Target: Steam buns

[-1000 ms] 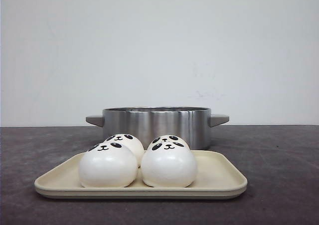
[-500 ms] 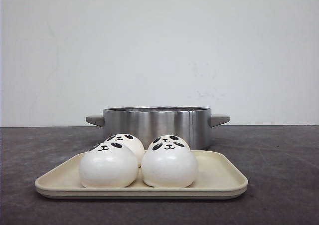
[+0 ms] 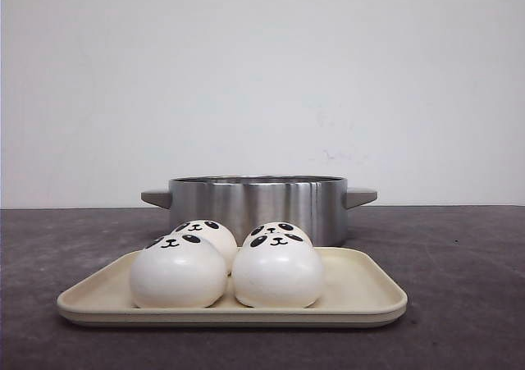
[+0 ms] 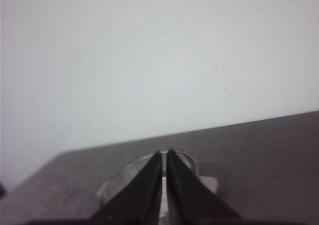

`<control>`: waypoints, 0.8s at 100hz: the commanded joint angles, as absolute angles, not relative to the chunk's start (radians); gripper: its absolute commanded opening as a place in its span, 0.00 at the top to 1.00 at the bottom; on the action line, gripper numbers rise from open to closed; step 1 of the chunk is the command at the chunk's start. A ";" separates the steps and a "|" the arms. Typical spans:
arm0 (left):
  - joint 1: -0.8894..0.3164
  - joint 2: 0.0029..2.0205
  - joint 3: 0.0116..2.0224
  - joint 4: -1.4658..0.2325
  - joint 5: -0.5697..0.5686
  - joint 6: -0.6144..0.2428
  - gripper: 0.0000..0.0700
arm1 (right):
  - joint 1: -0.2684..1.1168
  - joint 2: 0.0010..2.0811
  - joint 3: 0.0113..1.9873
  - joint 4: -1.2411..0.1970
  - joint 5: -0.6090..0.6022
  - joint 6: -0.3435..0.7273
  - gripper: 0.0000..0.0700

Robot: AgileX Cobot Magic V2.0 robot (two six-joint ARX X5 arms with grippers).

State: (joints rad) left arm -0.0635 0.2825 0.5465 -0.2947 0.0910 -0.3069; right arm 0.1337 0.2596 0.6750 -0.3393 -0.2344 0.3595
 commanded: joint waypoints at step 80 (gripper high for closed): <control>-0.179 0.725 1.120 -0.643 0.167 -0.254 0.00 | 0.203 0.736 1.041 -0.398 -0.496 0.336 0.00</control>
